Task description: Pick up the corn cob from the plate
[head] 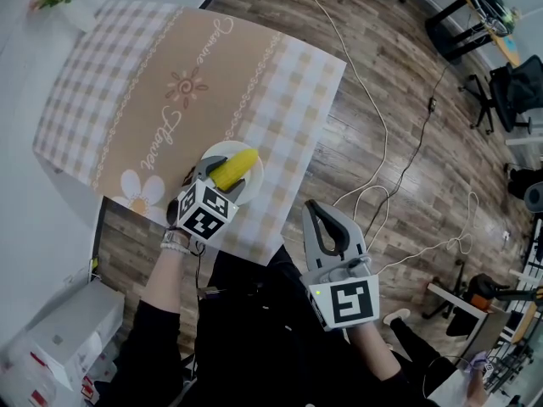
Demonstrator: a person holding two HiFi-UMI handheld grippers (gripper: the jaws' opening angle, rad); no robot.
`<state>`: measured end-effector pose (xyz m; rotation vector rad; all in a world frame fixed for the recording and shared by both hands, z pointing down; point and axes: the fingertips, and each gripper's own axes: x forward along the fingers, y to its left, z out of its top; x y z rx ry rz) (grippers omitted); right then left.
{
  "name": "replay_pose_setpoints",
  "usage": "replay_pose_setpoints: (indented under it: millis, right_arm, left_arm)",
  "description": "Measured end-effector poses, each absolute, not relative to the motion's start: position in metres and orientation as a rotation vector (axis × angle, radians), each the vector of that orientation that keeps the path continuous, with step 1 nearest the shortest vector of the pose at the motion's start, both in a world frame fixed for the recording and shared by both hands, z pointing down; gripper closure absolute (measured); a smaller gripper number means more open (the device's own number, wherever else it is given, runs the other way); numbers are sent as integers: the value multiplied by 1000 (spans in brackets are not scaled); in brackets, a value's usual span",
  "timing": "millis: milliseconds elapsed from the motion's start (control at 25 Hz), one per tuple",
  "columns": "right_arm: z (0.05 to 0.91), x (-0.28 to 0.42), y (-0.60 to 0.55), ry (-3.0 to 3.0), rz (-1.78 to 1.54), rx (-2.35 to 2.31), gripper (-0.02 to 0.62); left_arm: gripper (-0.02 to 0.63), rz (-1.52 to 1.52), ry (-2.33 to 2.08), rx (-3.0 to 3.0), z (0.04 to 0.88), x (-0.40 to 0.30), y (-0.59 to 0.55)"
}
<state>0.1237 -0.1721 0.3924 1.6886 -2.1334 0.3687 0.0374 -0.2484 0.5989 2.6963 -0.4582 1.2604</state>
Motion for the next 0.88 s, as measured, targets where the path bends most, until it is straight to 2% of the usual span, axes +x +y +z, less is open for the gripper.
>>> replay_pose_setpoints:
  millis: [880]
  right_arm:
    - [378,111,-185,-2213,290,1644,551]
  left_arm:
    - [348,1153,-648,2669,546,22,-259]
